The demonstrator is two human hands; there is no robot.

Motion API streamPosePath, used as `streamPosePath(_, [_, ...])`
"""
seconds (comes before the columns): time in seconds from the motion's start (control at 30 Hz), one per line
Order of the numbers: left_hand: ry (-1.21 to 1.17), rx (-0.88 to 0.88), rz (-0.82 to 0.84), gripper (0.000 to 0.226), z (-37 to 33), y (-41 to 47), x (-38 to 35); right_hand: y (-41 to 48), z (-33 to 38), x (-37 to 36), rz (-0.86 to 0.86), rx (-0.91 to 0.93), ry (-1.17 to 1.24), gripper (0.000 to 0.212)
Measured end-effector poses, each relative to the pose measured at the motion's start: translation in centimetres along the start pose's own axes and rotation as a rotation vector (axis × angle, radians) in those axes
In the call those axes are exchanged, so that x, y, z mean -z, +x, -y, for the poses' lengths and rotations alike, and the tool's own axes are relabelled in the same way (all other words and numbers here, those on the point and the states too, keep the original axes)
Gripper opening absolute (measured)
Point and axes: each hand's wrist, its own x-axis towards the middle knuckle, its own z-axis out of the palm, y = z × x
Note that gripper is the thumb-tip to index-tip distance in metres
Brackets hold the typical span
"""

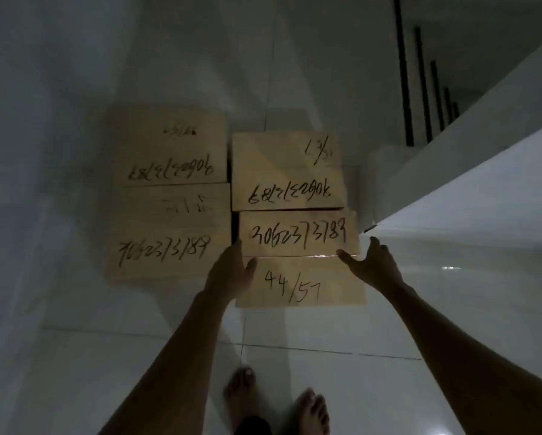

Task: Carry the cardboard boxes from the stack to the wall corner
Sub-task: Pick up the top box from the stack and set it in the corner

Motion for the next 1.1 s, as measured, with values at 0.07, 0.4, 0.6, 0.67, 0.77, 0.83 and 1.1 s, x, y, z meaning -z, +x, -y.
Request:
streamPosePath(0.07, [-0.015, 0.006, -0.043, 0.056, 1.0, 1.8, -2.5, 1.6, -0.7, -1.7, -0.034, -0.025, 0.016, 0.103])
streamPosePath(0.4, [-0.078, -0.001, -0.264, 0.077, 3.2, 4.4, -9.2, 4.2, -4.8, -4.5, -0.031, 0.001, 0.231, 0.071])
streamPosePath(0.6, [-0.505, 0.285, -0.111, 0.088, 1.4, 6.1, -9.5, 4.7, -5.3, -3.2, 0.189, 0.013, 0.539, 0.062])
streamPosePath(0.67, [-0.529, 0.365, -0.085, 0.091, 1.4, 6.4, -9.3, 4.3, -5.7, -3.4, 0.207, -0.032, 0.605, 0.071])
streamPosePath(0.77, [-0.476, 0.380, -0.062, 0.092, 1.3, 4.9, -8.1, 2.0, -5.5, -2.4, 0.196, -0.076, 0.637, 0.056])
streamPosePath(0.83, [-0.472, 0.372, -0.081, 0.092, 0.3, 2.6, -6.0, -0.8, -4.3, -0.4, 0.206, -0.083, 0.656, 0.038])
streamPosePath(1.1, [-0.569, 0.315, -0.193, 0.079, -7.8, -14.5, 13.5, -18.4, 8.0, 14.5, 0.196, 0.015, 0.624, 0.050])
